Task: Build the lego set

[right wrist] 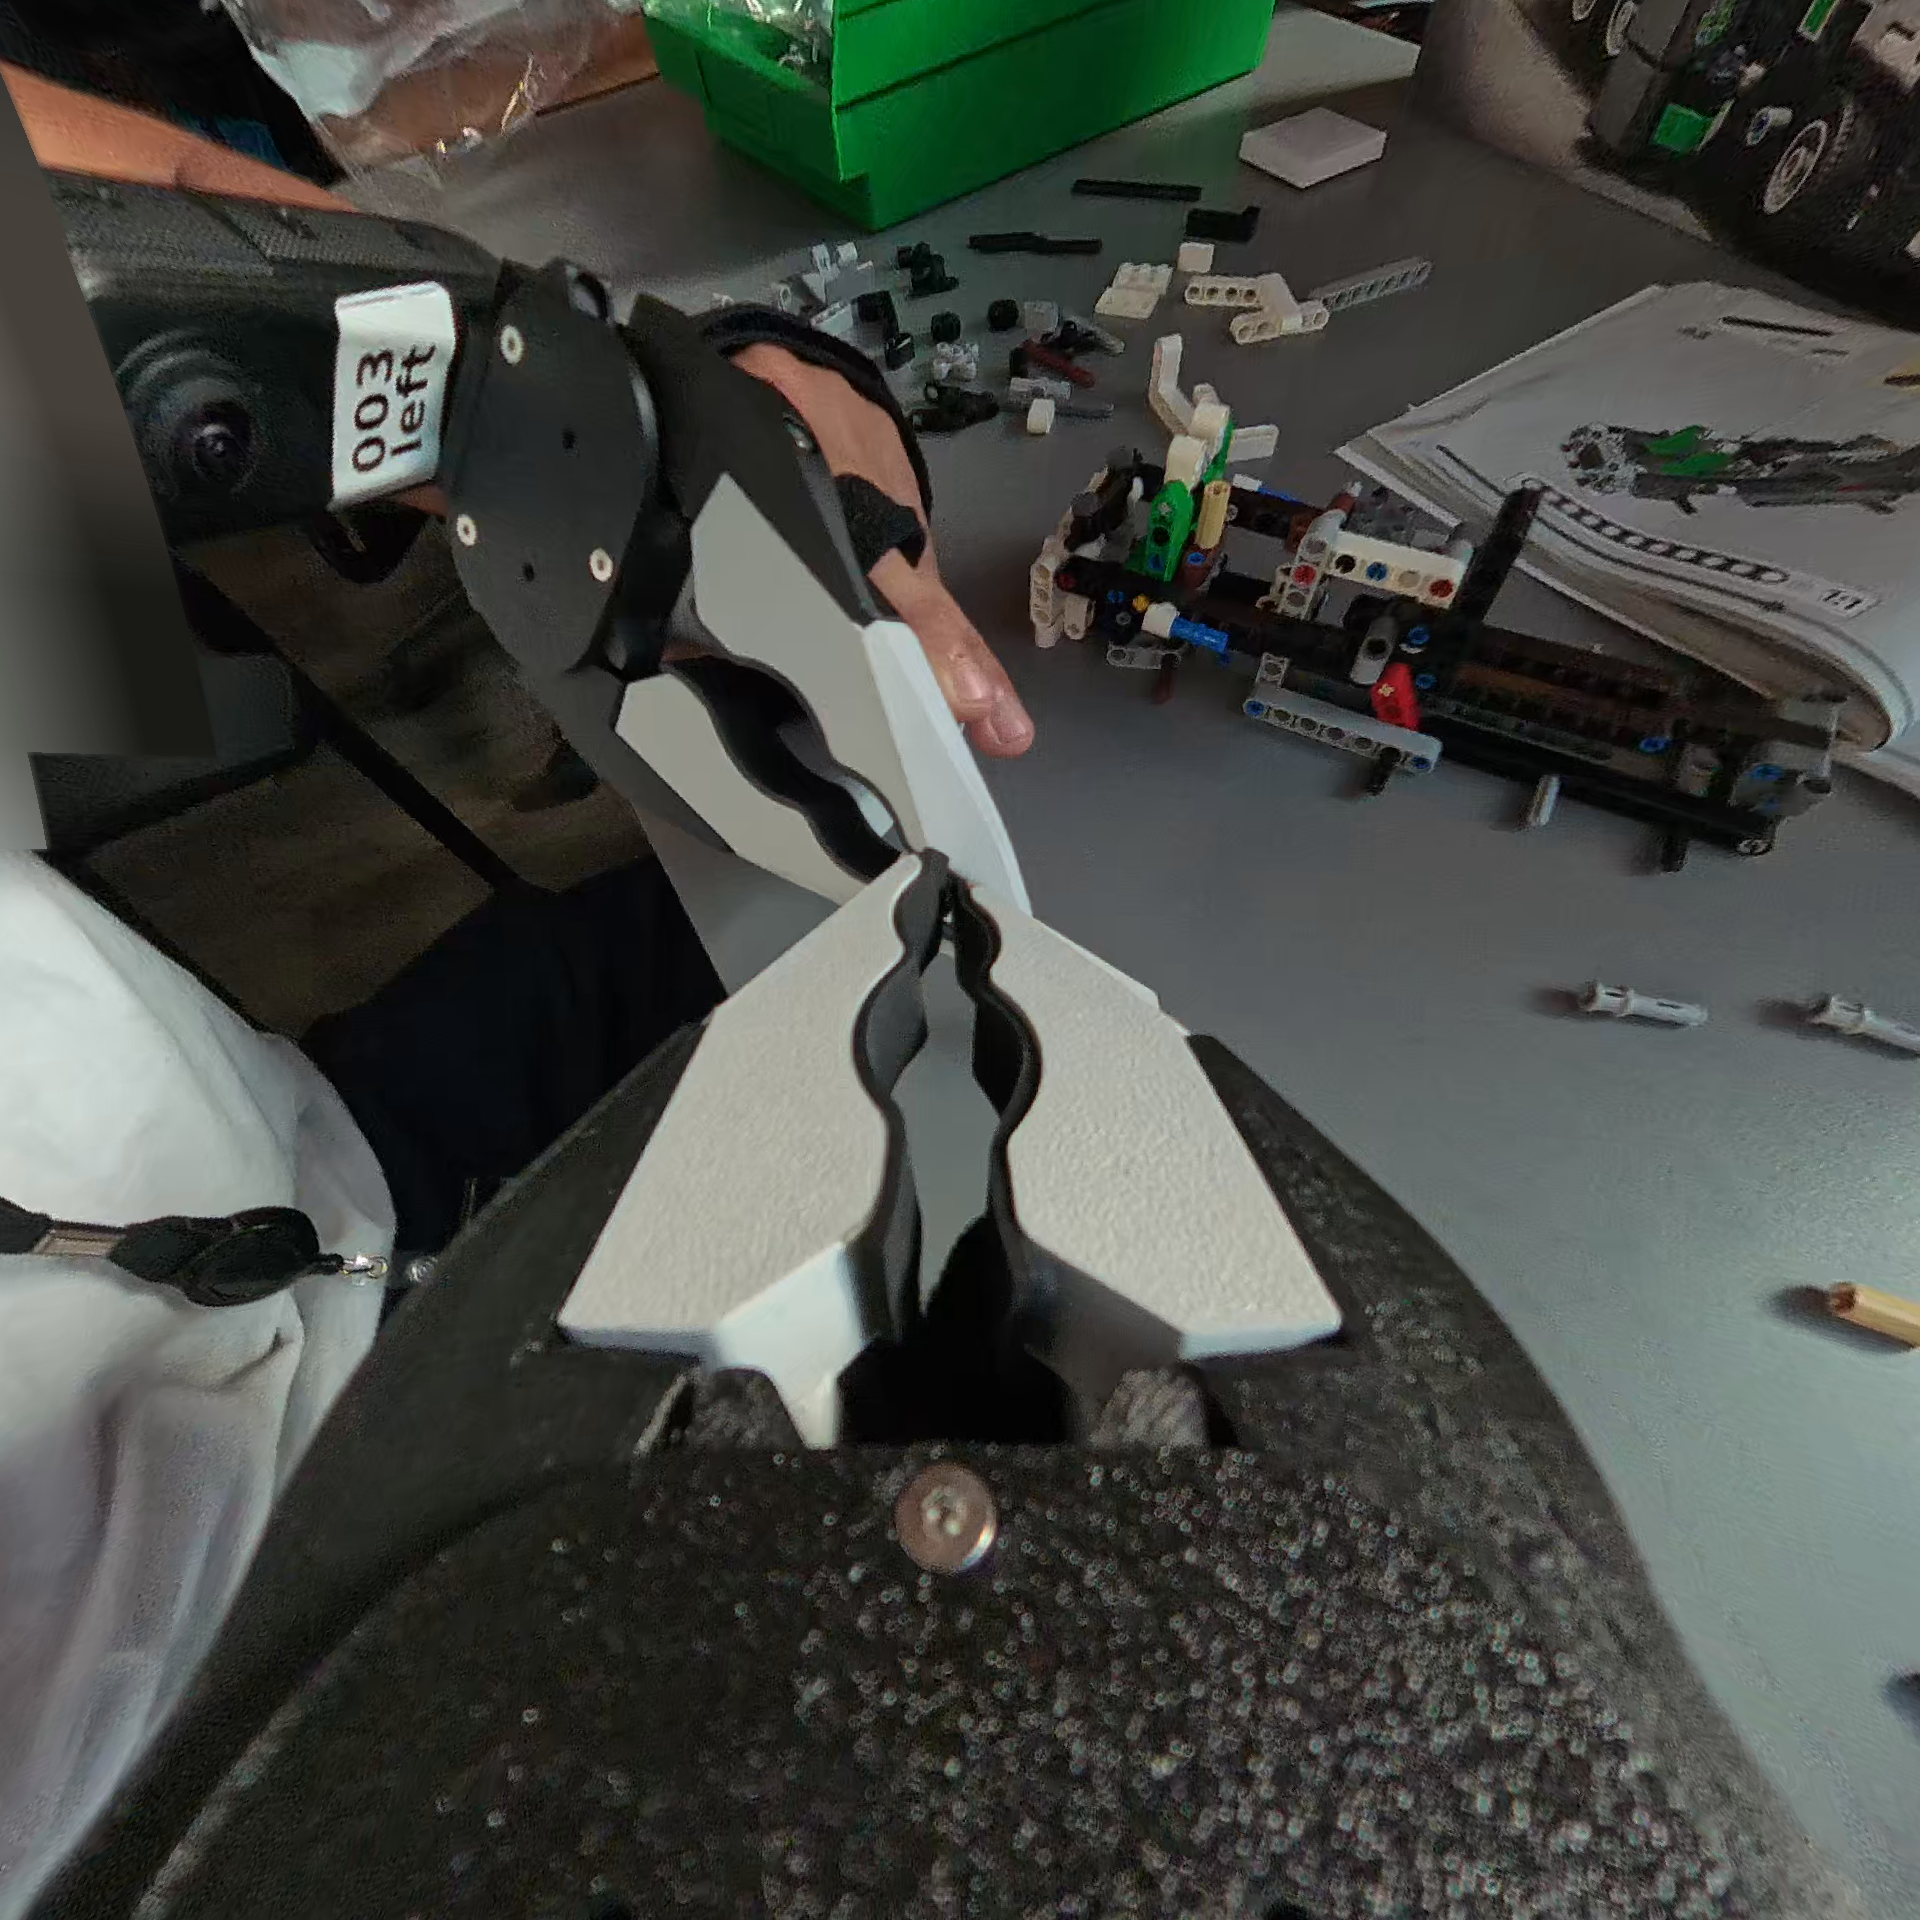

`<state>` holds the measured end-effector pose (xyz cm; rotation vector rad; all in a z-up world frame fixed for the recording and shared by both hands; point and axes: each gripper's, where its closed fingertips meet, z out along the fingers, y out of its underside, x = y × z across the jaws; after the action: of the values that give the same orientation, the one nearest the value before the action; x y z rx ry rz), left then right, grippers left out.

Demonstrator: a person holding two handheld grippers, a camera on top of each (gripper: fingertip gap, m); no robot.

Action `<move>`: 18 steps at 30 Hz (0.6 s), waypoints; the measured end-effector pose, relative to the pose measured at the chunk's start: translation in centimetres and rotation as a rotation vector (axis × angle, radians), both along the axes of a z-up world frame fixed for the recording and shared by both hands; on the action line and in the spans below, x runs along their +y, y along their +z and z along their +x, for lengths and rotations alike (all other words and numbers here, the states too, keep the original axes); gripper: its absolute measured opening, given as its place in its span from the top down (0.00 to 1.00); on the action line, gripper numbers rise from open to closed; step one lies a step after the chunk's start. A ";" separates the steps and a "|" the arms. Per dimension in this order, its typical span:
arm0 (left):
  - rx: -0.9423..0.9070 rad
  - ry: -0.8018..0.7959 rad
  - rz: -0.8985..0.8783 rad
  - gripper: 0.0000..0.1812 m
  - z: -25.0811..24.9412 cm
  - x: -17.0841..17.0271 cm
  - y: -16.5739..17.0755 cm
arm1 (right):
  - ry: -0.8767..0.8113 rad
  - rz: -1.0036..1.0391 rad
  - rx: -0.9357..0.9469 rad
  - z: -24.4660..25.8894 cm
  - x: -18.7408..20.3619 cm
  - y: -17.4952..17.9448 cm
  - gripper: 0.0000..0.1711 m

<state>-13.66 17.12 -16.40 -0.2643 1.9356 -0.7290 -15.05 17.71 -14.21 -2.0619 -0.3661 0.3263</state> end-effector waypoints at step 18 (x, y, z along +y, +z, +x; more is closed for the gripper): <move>0.130 0.150 -0.126 0.97 1.6 2.7 -0.6 | -0.322 0.037 0.076 6.1 -1.3 -1.5 1.00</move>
<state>-12.10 19.82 -16.96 -0.5409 1.9700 -0.7499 -8.95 16.40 -15.74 -2.0262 0.0086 0.1994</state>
